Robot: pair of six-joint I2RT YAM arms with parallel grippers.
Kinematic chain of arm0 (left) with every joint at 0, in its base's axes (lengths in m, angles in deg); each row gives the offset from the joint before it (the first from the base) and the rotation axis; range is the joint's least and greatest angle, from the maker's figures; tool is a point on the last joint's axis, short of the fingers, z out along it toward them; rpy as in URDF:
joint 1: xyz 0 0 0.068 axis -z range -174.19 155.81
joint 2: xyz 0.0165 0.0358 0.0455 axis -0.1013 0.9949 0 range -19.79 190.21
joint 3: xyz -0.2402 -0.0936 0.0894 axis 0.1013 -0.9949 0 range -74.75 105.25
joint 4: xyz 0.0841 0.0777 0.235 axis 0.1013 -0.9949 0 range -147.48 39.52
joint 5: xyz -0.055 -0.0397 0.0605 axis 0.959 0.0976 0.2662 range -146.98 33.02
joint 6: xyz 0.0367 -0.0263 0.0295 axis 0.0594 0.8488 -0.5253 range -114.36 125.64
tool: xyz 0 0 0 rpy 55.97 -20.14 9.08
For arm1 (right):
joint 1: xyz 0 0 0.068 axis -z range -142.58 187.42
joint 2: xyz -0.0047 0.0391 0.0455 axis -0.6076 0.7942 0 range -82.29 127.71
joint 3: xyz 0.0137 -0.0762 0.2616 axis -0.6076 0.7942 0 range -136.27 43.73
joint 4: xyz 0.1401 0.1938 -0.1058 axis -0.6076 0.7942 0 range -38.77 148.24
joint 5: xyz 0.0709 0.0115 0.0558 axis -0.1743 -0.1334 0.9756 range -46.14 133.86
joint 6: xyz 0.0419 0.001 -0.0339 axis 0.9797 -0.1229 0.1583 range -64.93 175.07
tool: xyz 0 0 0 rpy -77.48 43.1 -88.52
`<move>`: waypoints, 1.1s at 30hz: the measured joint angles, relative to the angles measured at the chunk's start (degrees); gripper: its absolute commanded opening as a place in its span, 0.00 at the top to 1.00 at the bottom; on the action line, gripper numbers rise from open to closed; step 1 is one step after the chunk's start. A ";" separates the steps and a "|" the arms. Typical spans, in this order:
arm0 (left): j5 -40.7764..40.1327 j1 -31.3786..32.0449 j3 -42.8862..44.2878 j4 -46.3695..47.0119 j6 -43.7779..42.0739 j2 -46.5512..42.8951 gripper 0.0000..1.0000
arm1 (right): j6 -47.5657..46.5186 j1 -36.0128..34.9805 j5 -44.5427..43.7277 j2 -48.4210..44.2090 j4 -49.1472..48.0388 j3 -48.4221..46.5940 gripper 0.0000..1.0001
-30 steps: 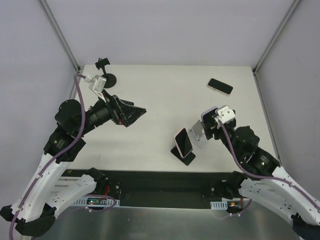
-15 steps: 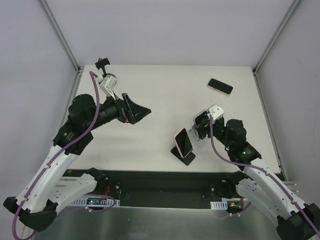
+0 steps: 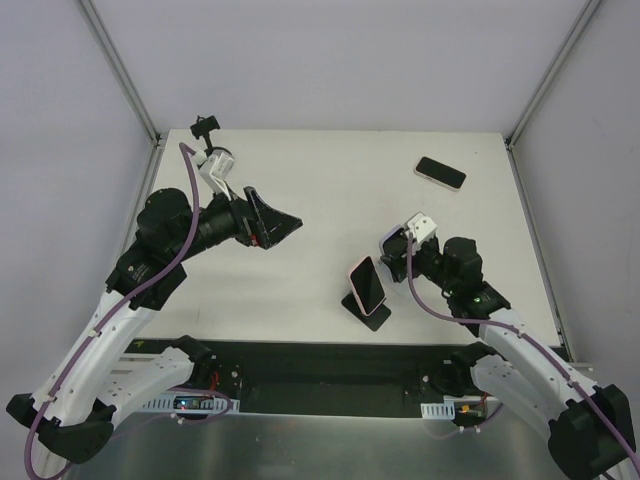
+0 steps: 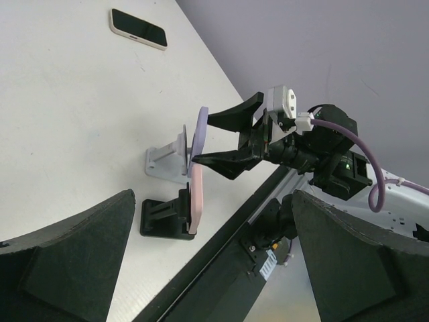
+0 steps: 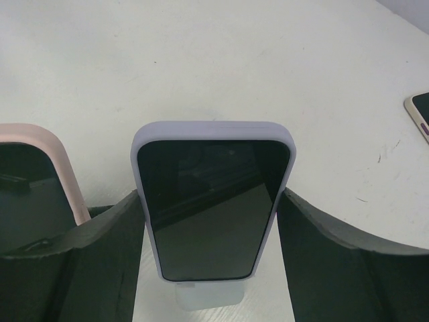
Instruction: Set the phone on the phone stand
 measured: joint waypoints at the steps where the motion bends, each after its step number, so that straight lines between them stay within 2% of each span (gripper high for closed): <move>1: 0.07 0.00 0.00 0.00 0.00 0.00 0.01 | -0.17 -0.02 0.00 0.02 -0.28 0.09 1.00; 33: 1.79 0.00 0.02 0.00 -0.22 0.98 0.01 | -1.53 2.62 3.78 4.96 -4.92 0.09 0.98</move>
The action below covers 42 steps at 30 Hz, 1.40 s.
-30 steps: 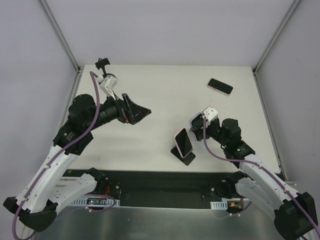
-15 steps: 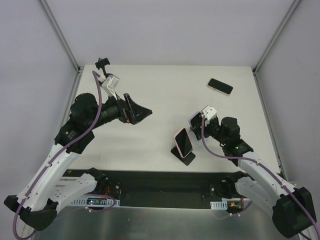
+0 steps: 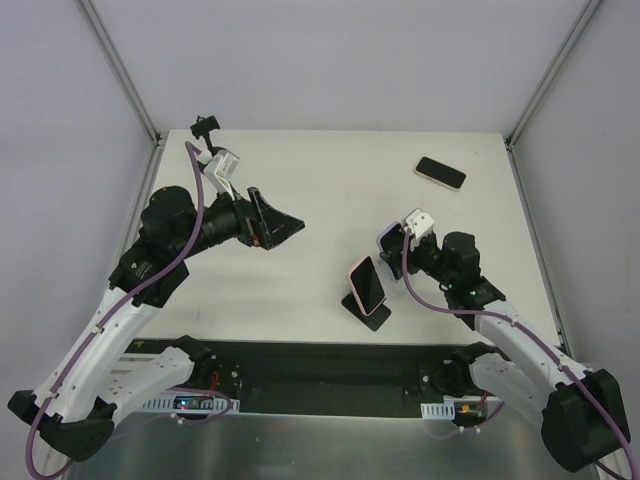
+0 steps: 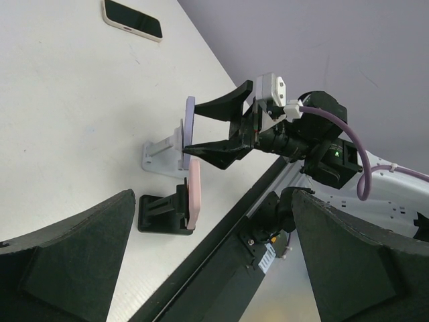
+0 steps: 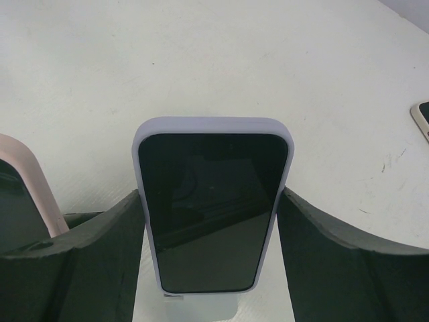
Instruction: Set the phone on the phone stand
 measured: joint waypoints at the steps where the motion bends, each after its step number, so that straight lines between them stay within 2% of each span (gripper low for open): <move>1: 0.00 0.00 0.00 0.00 0.00 0.00 0.01 | 0.02 0.00 0.13 0.20 -0.20 0.00 0.97; 7: 0.02 0.00 0.00 0.00 0.00 0.00 0.01 | 0.31 0.04 0.44 0.96 -1.09 0.00 0.78; 10: 0.02 0.00 0.00 0.00 0.00 -0.02 0.01 | 0.66 0.11 0.55 1.25 -1.44 0.00 0.58; 11: 0.02 0.00 0.00 0.00 0.00 -0.02 0.01 | 0.68 0.11 0.55 1.27 -1.46 0.00 0.44; 13: 0.02 0.00 0.00 0.00 0.00 -0.02 0.01 | 0.85 0.11 0.52 1.25 -1.46 0.00 0.33; 14: 0.02 0.00 0.00 0.00 0.00 -0.02 0.01 | 0.96 0.11 0.48 1.25 -1.46 0.00 0.17; 17: 0.02 0.00 0.00 0.00 0.00 -0.02 0.01 | 1.99 0.09 -0.44 1.20 -1.44 0.00 0.05; 19: 0.02 0.00 0.00 0.00 -0.02 -0.02 0.01 | 2.82 0.11 -1.44 0.68 -1.33 0.00 0.01; 20: 0.02 0.00 0.00 0.00 -0.02 -0.02 0.01 | 3.28 0.09 -2.10 0.17 -1.03 -0.02 0.03; 29: -1.09 -0.02 -0.02 -0.04 -0.20 0.83 0.01 | 10.19 -0.81 -6.71 -8.02 6.91 -4.74 0.04; 35: -11.28 -1.79 0.13 -5.03 2.64 2.67 0.01 | 22.51 -1.18 -18.93 -16.52 18.62 -10.03 0.04; 38: -13.99 -9.03 1.42 -9.84 5.77 6.71 0.01 | 29.88 -1.16 -27.06 -21.79 25.14 -11.02 0.03; 42: -10.97 -24.33 1.51 -13.20 12.24 13.90 0.01 | 35.69 -1.01 -31.41 -25.97 31.04 -11.15 0.03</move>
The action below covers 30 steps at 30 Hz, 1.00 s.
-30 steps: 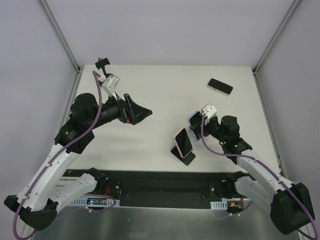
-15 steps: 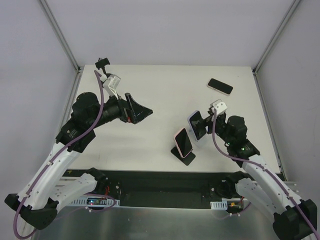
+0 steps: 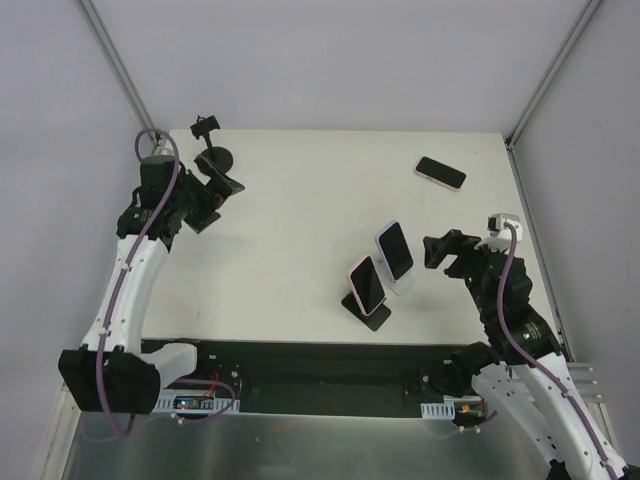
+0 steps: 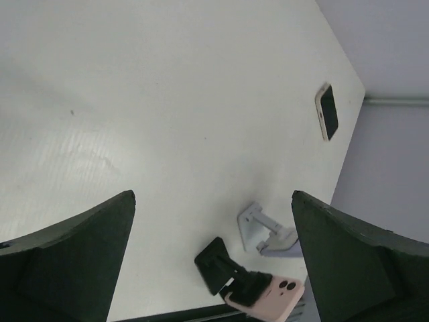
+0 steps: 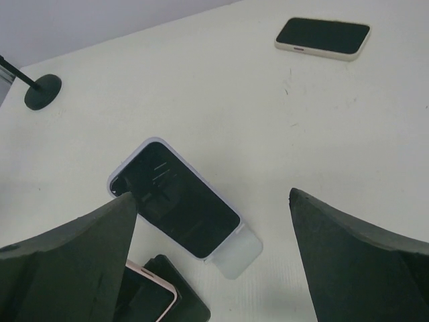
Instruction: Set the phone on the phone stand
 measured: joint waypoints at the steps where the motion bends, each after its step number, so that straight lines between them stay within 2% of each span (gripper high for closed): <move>1: 1.25 -3.37 0.00 -0.17 1.66 1.84 0.01 | 0.52 0.00 0.00 -0.04 1.01 -0.15 0.03; 5: 6.14 -12.28 -0.07 1.49 8.22 8.96 0.01 | 1.66 0.00 1.99 1.62 5.03 -1.68 0.03; 10: 5.81 -17.84 -1.62 12.17 16.59 14.91 0.01 | 2.38 0.00 6.62 3.02 6.45 -2.32 0.03; 14: 4.79 -19.61 -3.23 28.52 23.12 20.41 0.08 | 2.93 0.00 9.38 2.93 6.91 -2.29 0.03; 16: 4.94 -20.06 -3.67 39.58 25.97 25.29 0.14 | 2.89 0.00 10.14 2.78 6.97 -2.25 0.04; 19: 6.19 -20.35 -2.27 52.02 28.74 33.92 0.16 | 2.29 0.00 10.73 2.60 7.23 -2.25 0.03; 24: 8.37 -20.41 4.74 62.73 31.23 47.15 0.18 | -0.07 0.04 10.47 2.58 8.24 -2.71 0.04; 30: 9.03 -20.41 12.11 70.66 31.21 54.07 0.21 | -3.17 0.07 9.79 2.84 8.57 -5.11 0.03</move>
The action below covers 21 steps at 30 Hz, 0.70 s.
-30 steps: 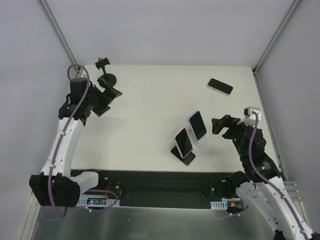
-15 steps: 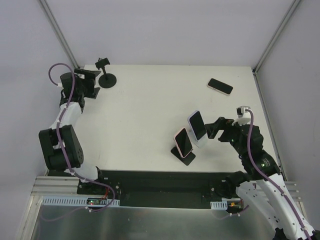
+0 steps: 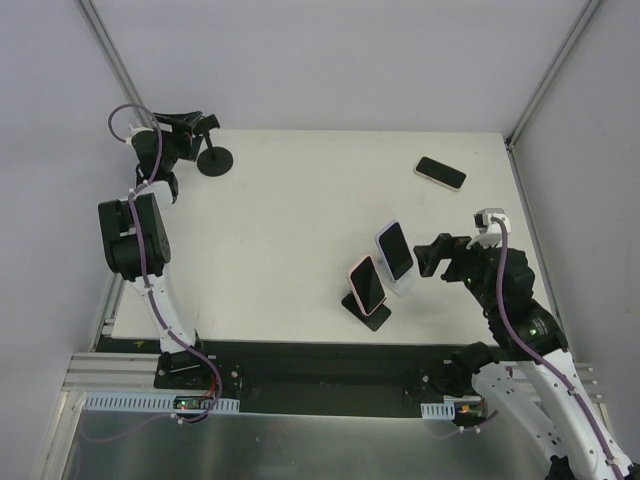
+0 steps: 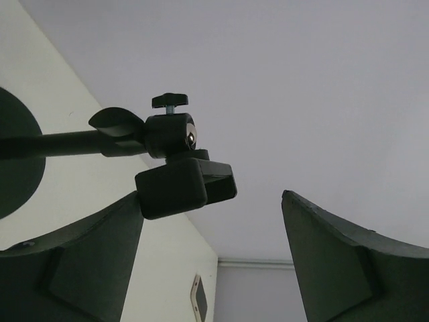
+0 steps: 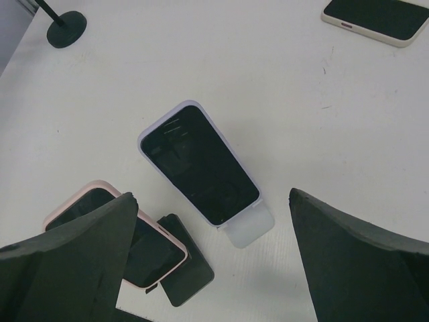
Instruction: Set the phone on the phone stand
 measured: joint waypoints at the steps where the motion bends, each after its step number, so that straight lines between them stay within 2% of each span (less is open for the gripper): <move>1: 0.00 0.00 1.05 1.07 -0.04 0.81 0.23 | -0.37 0.04 -0.02 0.11 0.00 -0.46 0.03; 6: -0.04 0.00 4.94 2.60 0.04 5.03 0.31 | -1.46 0.07 -0.37 0.22 0.02 -1.16 0.03; 9: -0.04 -0.02 6.19 2.58 0.02 6.82 0.48 | -2.29 0.13 -0.61 0.22 0.02 -1.16 0.03; 10: -0.02 -0.02 6.43 2.56 -0.09 7.19 0.57 | -2.62 0.20 -0.74 0.22 0.02 -1.16 0.03; 12: 0.07 -0.02 6.56 2.51 0.02 7.34 0.67 | -2.99 0.24 -0.87 0.22 0.02 -1.16 0.03; 13: 0.26 -0.02 6.69 2.40 -0.07 7.34 0.77 | -3.19 0.26 -0.92 0.22 0.04 -1.16 0.03; 17: 2.27 -0.02 6.78 2.49 -1.68 7.21 1.00 | -3.45 0.31 -0.96 0.24 0.04 -1.18 0.03; 21: 6.05 -0.28 4.09 0.33 -3.39 3.96 1.00 | -3.61 0.31 -0.83 0.52 0.04 -1.18 0.03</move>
